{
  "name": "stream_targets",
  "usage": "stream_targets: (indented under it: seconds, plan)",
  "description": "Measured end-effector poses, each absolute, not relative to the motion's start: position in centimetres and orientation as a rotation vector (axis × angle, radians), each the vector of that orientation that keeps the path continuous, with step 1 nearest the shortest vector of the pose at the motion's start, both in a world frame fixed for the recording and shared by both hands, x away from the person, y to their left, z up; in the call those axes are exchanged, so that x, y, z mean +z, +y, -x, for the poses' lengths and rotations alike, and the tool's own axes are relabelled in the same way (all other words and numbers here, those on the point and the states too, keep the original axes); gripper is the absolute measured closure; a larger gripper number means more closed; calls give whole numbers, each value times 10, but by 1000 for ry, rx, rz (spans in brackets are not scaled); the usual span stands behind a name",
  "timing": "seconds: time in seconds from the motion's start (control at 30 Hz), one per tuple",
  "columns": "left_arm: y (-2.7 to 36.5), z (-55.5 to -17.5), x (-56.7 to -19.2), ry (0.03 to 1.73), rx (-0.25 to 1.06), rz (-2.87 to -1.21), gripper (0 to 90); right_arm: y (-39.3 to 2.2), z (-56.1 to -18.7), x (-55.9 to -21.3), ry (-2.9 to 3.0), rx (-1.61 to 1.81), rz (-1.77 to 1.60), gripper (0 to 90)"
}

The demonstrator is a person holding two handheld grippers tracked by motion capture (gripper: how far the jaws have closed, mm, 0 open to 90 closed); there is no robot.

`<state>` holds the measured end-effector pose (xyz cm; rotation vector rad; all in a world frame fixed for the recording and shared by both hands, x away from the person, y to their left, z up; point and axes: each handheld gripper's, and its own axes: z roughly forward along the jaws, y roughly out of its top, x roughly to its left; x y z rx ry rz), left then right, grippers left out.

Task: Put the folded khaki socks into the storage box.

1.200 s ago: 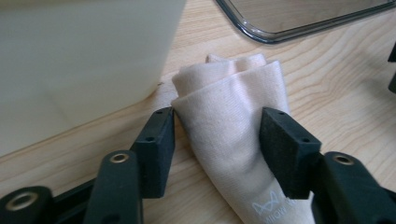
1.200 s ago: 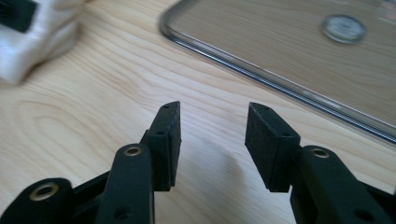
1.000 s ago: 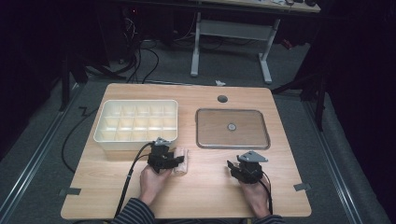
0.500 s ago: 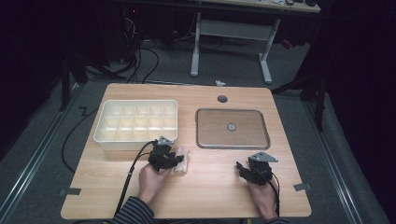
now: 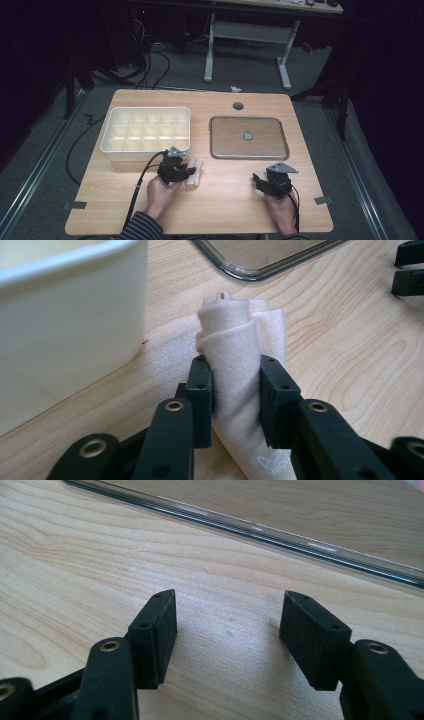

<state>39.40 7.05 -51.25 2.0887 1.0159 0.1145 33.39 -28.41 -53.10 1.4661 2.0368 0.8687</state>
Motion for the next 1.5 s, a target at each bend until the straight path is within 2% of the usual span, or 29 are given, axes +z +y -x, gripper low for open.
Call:
stream_targets:
  seconds: [1.5]
  plan:
    - [94, -380, -494, 963, 101, -2060, 710, -284, -334, -531, 2039, 868, -1466, 394]
